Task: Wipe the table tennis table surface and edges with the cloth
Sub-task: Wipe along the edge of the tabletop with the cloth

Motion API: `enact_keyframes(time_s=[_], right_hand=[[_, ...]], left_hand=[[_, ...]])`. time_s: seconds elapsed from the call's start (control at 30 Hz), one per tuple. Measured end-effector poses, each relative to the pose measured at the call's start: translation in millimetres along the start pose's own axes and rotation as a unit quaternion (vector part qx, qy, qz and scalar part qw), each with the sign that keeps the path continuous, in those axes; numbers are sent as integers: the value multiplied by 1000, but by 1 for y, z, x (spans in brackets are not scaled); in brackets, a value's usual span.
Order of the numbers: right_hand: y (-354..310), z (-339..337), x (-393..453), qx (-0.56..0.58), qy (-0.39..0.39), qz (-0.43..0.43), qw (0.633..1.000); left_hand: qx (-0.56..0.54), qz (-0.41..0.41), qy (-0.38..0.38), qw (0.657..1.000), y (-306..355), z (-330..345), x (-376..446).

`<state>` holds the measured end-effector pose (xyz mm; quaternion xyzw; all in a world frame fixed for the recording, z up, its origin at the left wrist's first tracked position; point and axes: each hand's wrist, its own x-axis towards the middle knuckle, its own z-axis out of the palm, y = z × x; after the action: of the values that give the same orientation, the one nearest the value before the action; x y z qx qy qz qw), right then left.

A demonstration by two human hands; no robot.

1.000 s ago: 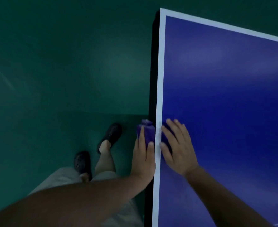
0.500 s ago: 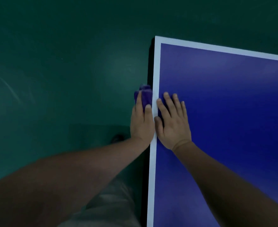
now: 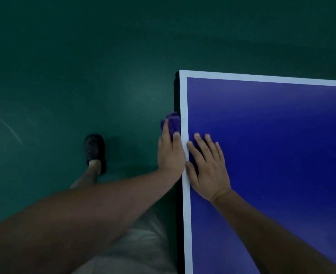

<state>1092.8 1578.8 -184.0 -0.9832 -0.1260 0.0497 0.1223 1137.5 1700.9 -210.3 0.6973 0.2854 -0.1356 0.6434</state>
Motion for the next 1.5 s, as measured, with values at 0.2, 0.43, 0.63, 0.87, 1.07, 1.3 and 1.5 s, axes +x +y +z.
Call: enact_keyframes(time_s=[0.2, 0.43, 0.63, 0.87, 1.07, 1.3, 1.5], right_hand=[[-2, -12, 71, 20, 70, 19, 997], [6, -16, 192, -6, 52, 192, 980], [5, -11, 197, 16, 85, 249, 965], [5, -16, 202, 16, 95, 243, 965], [9, -12, 200, 13, 100, 230, 968], [12, -7, 197, 19, 117, 228, 967], [12, -9, 197, 19, 114, 228, 967]], left_hand=[[-24, -15, -20, 999, 33, 2, 55], [-14, -14, -101, 995, 14, -25, -9], [3, -117, -74, 990, 46, -6, 49], [-22, -69, -26, 997, 95, 7, 119], [-48, -117, -118, 985, 98, -20, 77], [44, -66, -74, 994, 145, 5, 163], [278, 3, -402, 873, 167, -4, 231]])
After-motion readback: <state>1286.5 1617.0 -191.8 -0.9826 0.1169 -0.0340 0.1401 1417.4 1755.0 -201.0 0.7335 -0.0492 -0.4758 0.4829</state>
